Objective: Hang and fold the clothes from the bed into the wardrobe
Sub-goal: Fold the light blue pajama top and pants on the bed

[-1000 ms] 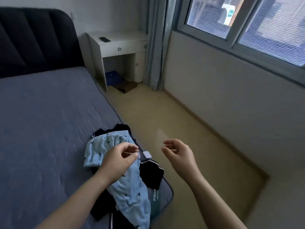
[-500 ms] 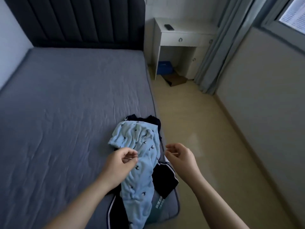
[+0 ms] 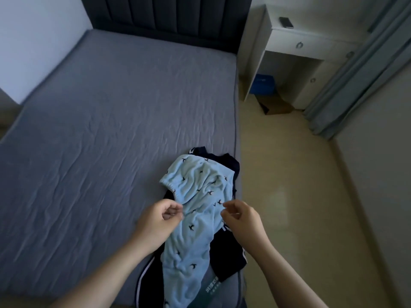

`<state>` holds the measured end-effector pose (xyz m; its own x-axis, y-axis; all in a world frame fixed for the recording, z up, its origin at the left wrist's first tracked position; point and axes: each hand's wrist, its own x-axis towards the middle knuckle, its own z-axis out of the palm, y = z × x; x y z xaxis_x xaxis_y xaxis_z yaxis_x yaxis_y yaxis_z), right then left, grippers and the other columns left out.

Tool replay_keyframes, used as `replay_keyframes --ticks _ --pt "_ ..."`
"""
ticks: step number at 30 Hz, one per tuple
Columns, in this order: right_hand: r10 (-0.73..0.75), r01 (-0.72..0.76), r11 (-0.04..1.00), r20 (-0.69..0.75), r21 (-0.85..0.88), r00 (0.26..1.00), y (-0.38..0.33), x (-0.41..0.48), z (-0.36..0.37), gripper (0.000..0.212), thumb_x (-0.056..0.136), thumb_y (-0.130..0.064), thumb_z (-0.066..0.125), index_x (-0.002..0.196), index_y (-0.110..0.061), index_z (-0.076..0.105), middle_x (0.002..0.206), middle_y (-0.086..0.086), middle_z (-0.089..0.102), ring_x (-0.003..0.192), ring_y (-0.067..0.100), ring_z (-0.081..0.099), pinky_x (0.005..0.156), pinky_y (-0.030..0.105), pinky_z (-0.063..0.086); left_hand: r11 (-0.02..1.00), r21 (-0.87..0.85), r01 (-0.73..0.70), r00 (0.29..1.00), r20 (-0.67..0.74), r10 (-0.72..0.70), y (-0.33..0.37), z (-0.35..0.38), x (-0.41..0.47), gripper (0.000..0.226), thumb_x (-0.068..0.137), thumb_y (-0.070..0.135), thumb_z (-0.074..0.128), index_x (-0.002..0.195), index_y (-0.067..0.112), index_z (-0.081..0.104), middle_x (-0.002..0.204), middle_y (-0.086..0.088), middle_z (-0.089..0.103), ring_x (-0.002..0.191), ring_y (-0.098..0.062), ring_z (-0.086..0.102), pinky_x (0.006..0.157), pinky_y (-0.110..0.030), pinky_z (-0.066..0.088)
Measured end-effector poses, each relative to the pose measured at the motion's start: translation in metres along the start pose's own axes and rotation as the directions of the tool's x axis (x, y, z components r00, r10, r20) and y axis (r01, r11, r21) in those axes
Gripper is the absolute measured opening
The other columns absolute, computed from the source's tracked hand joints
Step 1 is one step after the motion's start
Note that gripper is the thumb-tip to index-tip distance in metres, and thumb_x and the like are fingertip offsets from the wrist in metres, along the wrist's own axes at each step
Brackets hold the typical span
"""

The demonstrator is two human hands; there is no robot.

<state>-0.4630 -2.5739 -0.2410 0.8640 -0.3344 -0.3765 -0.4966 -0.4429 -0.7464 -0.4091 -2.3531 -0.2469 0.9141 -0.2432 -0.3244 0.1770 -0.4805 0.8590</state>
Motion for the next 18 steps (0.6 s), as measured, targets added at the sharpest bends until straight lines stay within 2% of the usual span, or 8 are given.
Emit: replay_keyframes --ticks 1,3,7,11,15,18 --pt "-0.008 0.009 1.0 0.028 -0.024 1.0 0.0 0.011 -0.001 0.017 0.089 -0.032 0.06 0.105 -0.031 0.064 0.086 -0.015 0.067 0.079 -0.004 0.063 0.066 0.018 0.05 1.0 0.014 0.013 0.999 -0.03 -0.012 0.001 0.004 0.006 0.014 0.083 0.017 0.07 0.086 0.031 0.067 0.084 0.008 0.071 0.081 -0.001 0.065 0.071 -0.01 0.046" --pt "-0.016 0.019 0.998 0.066 -0.055 0.998 0.001 0.033 -0.006 0.018 0.089 -0.032 0.058 0.106 -0.031 0.064 0.087 -0.015 0.067 0.081 -0.002 0.063 0.072 0.025 0.053 0.999 0.004 0.044 0.997 -0.069 -0.043 0.001 0.016 0.016 0.015 0.084 0.017 0.07 0.086 0.031 0.066 0.084 0.008 0.071 0.08 -0.001 0.065 0.069 -0.01 0.044" --pt "-0.057 0.072 0.994 0.166 -0.087 0.984 0.012 0.085 -0.019 0.023 0.091 -0.029 0.057 0.113 -0.025 0.063 0.095 -0.014 0.066 0.081 -0.004 0.06 0.06 0.009 0.043 0.984 -0.074 0.161 0.972 -0.159 -0.171 -0.003 0.055 0.036 0.013 0.084 0.019 0.07 0.086 0.032 0.065 0.084 0.004 0.07 0.077 -0.001 0.064 0.065 -0.012 0.043" --pt "-0.092 0.128 0.985 0.283 -0.114 0.955 0.022 0.14 -0.015 0.022 0.093 -0.028 0.056 0.113 -0.024 0.063 0.093 -0.01 0.067 0.069 0.002 0.061 0.048 0.01 0.039 0.956 -0.127 0.266 0.925 -0.247 -0.29 -0.022 0.08 0.068 0.008 0.087 0.025 0.067 0.09 0.031 0.063 0.087 0.01 0.067 0.084 -0.003 0.063 0.062 -0.011 0.039" --pt "-0.1 0.168 0.97 0.342 -0.174 0.934 0.044 0.186 0.006 0.02 0.094 -0.026 0.056 0.113 -0.022 0.062 0.092 -0.011 0.064 0.078 -0.001 0.061 0.046 0.008 0.04 0.936 -0.158 0.316 0.902 -0.256 -0.348 -0.054 0.095 0.097 0.008 0.089 0.021 0.064 0.096 0.025 0.062 0.093 0.012 0.063 0.088 -0.003 0.06 0.067 -0.013 0.042" --pt "-0.083 0.165 0.964 0.352 -0.21 0.932 0.067 0.215 0.04 0.02 0.093 -0.026 0.057 0.113 -0.022 0.061 0.092 -0.015 0.061 0.076 -0.003 0.059 0.049 0.007 0.044 0.926 -0.15 0.347 0.888 -0.267 -0.375 -0.09 0.097 0.118 0.007 0.09 0.018 0.062 0.095 0.023 0.061 0.091 0.012 0.062 0.087 -0.004 0.059 0.07 -0.013 0.043"
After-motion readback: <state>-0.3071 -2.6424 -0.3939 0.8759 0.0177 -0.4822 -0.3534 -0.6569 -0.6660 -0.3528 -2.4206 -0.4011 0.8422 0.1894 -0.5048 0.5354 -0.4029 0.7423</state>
